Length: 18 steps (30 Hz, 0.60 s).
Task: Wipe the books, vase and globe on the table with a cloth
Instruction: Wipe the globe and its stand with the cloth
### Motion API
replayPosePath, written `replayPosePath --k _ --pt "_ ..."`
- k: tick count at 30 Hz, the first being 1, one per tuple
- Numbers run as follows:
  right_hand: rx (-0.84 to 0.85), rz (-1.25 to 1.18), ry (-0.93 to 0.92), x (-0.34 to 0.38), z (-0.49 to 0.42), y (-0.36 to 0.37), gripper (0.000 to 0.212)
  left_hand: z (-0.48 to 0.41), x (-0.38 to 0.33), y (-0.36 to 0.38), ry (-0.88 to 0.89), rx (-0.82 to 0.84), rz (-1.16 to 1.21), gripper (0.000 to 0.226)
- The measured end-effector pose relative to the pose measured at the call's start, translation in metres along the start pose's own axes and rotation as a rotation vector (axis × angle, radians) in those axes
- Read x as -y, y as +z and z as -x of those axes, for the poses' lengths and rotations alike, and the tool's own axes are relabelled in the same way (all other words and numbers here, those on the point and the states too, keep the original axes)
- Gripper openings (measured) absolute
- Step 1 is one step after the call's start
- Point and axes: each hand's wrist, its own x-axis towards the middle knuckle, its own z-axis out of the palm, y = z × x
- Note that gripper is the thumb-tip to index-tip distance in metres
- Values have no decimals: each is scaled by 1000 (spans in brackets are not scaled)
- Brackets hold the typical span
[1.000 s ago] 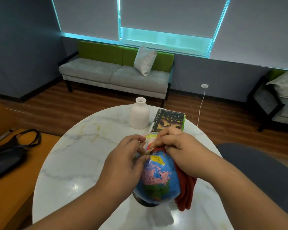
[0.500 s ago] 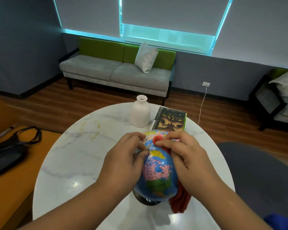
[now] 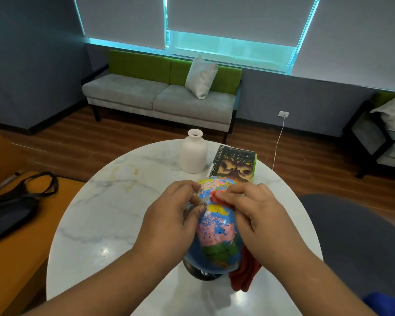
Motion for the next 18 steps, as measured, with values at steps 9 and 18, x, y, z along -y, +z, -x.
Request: replayPosePath --k 9,18 --pt "-72 54 -56 3 -5 0 37 1 -1 1 -14 -2 33 7" --pt "-10 32 -201 12 1 1 38 5 -1 -1 -15 3 27 21"
